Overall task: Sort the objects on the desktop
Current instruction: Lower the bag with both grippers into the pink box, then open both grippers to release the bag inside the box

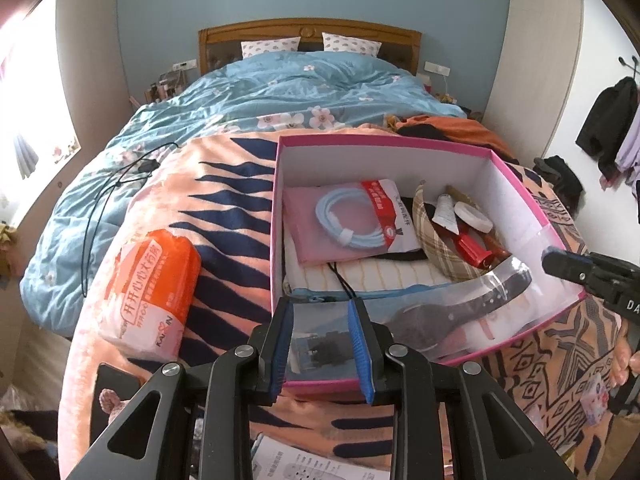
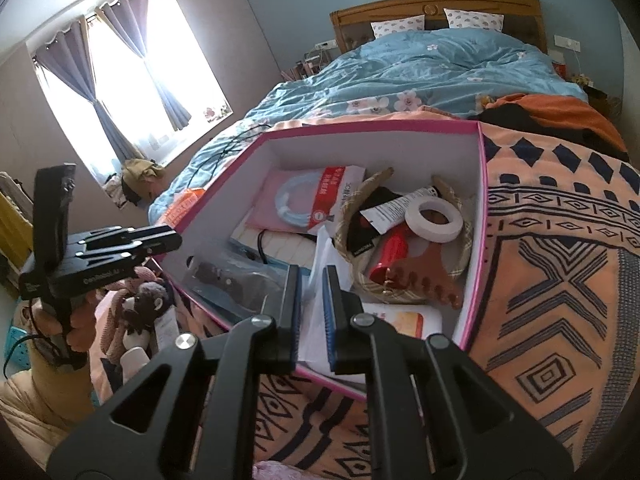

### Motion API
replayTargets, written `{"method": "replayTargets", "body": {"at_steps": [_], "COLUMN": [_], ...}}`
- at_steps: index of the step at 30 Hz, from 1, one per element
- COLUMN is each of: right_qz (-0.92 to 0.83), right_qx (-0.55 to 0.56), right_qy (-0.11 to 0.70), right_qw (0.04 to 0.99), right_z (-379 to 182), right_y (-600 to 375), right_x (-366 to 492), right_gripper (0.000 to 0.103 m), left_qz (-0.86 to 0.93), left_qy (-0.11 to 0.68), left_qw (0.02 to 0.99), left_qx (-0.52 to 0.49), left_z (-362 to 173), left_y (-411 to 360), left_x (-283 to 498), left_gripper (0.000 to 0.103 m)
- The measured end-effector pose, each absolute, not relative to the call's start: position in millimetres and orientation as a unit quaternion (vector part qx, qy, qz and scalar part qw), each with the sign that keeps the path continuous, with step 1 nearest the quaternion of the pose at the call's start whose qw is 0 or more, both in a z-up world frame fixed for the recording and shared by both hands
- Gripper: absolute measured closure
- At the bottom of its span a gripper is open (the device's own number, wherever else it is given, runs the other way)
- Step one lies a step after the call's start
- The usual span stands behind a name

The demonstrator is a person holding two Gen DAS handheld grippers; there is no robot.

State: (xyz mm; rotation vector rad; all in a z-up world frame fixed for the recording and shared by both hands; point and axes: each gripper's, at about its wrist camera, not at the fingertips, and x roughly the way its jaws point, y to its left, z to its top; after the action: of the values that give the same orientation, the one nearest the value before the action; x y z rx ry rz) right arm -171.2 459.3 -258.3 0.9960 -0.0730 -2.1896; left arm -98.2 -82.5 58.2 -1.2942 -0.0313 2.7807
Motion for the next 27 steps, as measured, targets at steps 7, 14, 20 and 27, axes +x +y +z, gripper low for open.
{"method": "replayTargets", "body": {"at_steps": [7,14,20,27], "right_qz": [-0.864,-0.889,-0.895,-0.887], "right_qx": [0.396,0.375,0.356,0.360], "right_qy": [0.006,0.031,0.051,0.042], "right_qw": [0.312,0.262,0.265,0.286], "right_z": [-265,-257,-250,-255], "right_y": [467,482,480,474], "right_x": [-173,-170,-159,-150], "right_gripper": [0.088,0.068,0.068,0.068], "left_qz": [0.910,0.916,0.920,0.924], "left_qy": [-0.002,0.005,0.011,0.017], "left_qw": [0.041,0.050,0.076,0.108], "left_qx": [-0.412,-0.398,-0.383,-0.367], "left_z": [62,68,74,78], "left_y": [-77,-72,-60,-45], "left_x": [-93,-84,-71,-55], "left_gripper": [0.074,0.074,0.066,0.054]}}
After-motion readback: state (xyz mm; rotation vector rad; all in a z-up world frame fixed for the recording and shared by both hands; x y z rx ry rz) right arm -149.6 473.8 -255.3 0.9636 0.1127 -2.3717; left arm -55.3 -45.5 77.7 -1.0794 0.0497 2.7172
